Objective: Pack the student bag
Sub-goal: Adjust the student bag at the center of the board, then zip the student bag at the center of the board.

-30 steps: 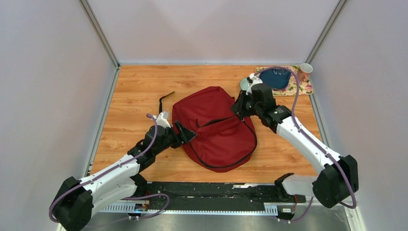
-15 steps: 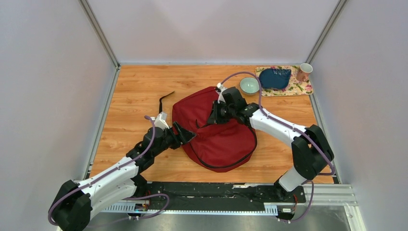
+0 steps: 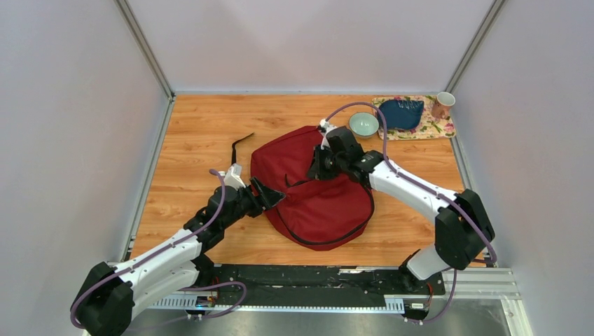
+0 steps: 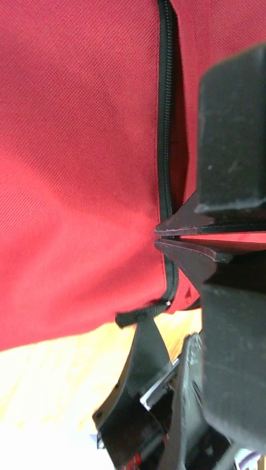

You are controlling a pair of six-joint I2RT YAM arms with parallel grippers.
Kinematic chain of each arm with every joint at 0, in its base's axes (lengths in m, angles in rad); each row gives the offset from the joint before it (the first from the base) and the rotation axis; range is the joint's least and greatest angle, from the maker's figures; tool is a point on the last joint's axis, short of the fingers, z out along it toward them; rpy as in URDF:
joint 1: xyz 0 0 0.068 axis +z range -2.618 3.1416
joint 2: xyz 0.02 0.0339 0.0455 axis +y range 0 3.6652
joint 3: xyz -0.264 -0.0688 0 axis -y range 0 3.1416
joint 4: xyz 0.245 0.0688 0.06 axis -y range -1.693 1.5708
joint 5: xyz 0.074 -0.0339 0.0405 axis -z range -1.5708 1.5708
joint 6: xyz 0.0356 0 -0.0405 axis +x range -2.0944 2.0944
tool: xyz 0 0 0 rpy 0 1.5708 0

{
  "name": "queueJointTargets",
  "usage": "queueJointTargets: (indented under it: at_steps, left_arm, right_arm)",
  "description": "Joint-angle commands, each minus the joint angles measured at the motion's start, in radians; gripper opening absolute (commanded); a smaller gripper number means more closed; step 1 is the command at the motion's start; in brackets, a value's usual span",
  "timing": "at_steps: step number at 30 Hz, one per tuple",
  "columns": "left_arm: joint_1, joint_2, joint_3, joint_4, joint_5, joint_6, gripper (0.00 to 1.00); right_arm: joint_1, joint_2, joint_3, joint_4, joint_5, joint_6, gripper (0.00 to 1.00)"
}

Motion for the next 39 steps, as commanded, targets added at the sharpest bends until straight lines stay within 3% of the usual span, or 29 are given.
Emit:
queueJointTargets:
  at_steps: [1, 14, 25, 31, 37, 39]
  left_arm:
    - [0.005, -0.01, -0.007, 0.04, 0.002, -0.011, 0.81]
    - [0.006, -0.006, -0.019, 0.08, 0.013, -0.034, 0.81]
    - [0.006, 0.08, -0.003, 0.172, 0.058, -0.047, 0.81]
    - [0.006, 0.135, 0.039, 0.175, 0.061, -0.016, 0.81]
    - [0.006, 0.183, 0.063, 0.187, 0.05, -0.005, 0.78]
    - [0.006, 0.194, 0.069, 0.189, 0.045, -0.001, 0.7]
  right_arm:
    - [0.006, -0.095, 0.034, 0.051, 0.003, 0.004, 0.08]
    - [0.039, 0.017, -0.002, 0.144, -0.17, 0.052, 0.07]
    - [0.053, 0.046, -0.021, 0.082, -0.08, 0.024, 0.06]
    - [0.053, 0.01, -0.001, 0.074, -0.06, 0.026, 0.12]
    - [0.053, 0.023, -0.001, 0.089, -0.083, 0.042, 0.12]
    - [0.052, 0.023, -0.012, 0.095, -0.089, 0.047, 0.12]
